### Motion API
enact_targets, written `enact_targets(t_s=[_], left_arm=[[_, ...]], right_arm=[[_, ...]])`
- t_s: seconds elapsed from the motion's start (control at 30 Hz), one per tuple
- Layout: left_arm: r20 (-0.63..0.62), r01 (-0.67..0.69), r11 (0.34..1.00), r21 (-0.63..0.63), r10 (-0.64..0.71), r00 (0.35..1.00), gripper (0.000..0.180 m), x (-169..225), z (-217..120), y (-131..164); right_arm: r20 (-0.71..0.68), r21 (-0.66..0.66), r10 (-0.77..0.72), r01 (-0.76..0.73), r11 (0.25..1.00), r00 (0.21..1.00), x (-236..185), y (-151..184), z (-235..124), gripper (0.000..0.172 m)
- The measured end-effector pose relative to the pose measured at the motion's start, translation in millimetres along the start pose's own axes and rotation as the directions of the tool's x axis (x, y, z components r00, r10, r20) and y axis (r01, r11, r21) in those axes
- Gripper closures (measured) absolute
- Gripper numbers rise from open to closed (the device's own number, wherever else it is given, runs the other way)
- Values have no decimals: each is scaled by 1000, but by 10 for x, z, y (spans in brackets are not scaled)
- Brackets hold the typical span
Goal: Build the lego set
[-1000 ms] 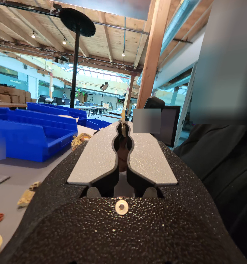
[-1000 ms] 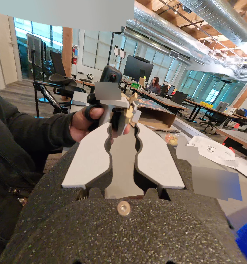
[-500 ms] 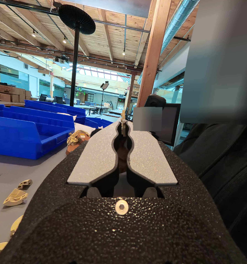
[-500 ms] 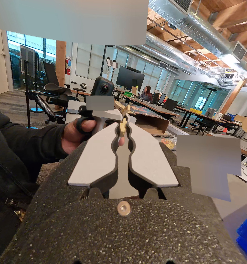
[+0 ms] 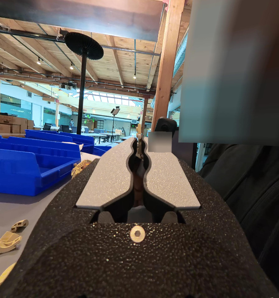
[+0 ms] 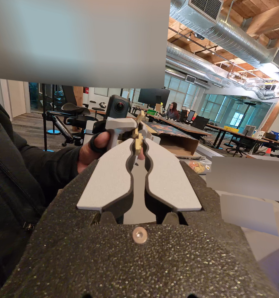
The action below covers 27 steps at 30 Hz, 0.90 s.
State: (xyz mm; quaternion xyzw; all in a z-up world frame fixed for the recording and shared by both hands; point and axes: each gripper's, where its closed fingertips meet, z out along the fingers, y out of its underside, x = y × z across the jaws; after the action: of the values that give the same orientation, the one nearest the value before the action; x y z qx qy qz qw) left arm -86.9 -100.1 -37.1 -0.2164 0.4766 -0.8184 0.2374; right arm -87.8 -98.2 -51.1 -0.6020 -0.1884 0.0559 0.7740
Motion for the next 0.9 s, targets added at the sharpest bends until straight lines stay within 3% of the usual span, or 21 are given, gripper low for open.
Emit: enact_targets(t_s=[0.43,0.9], left_arm=[[-40,-221,973,-66,218,975,176,192,47,66],[-175,-273,959,-71,258,950,176,424,39,95]], right_arm=[[55,34,-33,31,999,998,-151,-67,-35,164],[163,48,-53,46,998,985,-354,-108,-69,164]])
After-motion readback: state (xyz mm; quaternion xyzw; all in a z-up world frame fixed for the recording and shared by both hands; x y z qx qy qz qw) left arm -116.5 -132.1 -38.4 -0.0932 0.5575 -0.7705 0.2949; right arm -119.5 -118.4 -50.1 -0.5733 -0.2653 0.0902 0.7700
